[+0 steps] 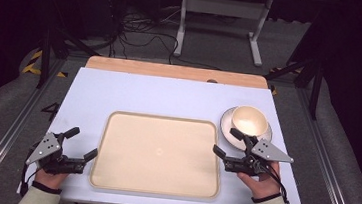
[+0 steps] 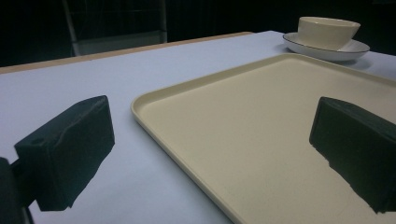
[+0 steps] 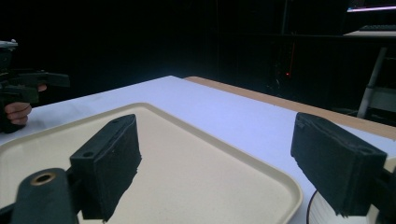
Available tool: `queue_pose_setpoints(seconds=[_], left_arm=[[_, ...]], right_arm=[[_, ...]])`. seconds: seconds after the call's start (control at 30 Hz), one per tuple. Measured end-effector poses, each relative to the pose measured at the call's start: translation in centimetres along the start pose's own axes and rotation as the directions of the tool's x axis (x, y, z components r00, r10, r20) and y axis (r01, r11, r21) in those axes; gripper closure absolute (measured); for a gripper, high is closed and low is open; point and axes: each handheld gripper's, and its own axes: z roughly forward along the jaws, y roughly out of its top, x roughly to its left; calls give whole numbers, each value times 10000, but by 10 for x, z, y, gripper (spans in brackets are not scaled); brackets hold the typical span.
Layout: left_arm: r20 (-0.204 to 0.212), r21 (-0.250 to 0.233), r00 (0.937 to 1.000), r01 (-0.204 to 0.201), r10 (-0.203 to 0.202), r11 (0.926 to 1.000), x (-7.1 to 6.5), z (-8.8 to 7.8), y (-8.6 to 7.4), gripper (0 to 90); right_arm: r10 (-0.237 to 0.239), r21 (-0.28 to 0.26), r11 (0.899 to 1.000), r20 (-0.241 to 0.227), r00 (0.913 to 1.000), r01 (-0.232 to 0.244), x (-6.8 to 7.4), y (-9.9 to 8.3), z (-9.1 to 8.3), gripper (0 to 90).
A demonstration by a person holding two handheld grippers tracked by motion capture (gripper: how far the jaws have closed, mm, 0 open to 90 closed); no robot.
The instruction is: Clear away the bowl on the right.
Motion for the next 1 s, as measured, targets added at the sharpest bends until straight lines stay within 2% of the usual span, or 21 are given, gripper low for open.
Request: queue_pose_setpoints(seconds=[0.27,0.4,0.53,0.7,0.8,1.0], left_arm=[[6,0,10000,9,-9,10000,0,0,0,6],[8,23,10000,-11,11,10000,0,0,0,6],[3,12,10000,20,-21,10000,0,0,0,6],[-21,34,10000,-8,8,10000,0,0,0,6],[-8,54,10000,-10,10,10000,0,0,0,6],[-25,24,10000,-7,7,10000,0,0,0,6]], right_arm=[[83,-61,9999,-93,9999,-84,1,8,3,156],[374,224,9991,-146,9992,-371,0,9,5,166],[308,367,9989,-181,9994,-301,-2,11,6,165],[248,599,9979,-33,9997,-245,-6,16,7,172],[276,978,9948,146,9995,-289,-11,19,7,183],[105,1057,9943,529,9985,-160,-20,28,4,182]])
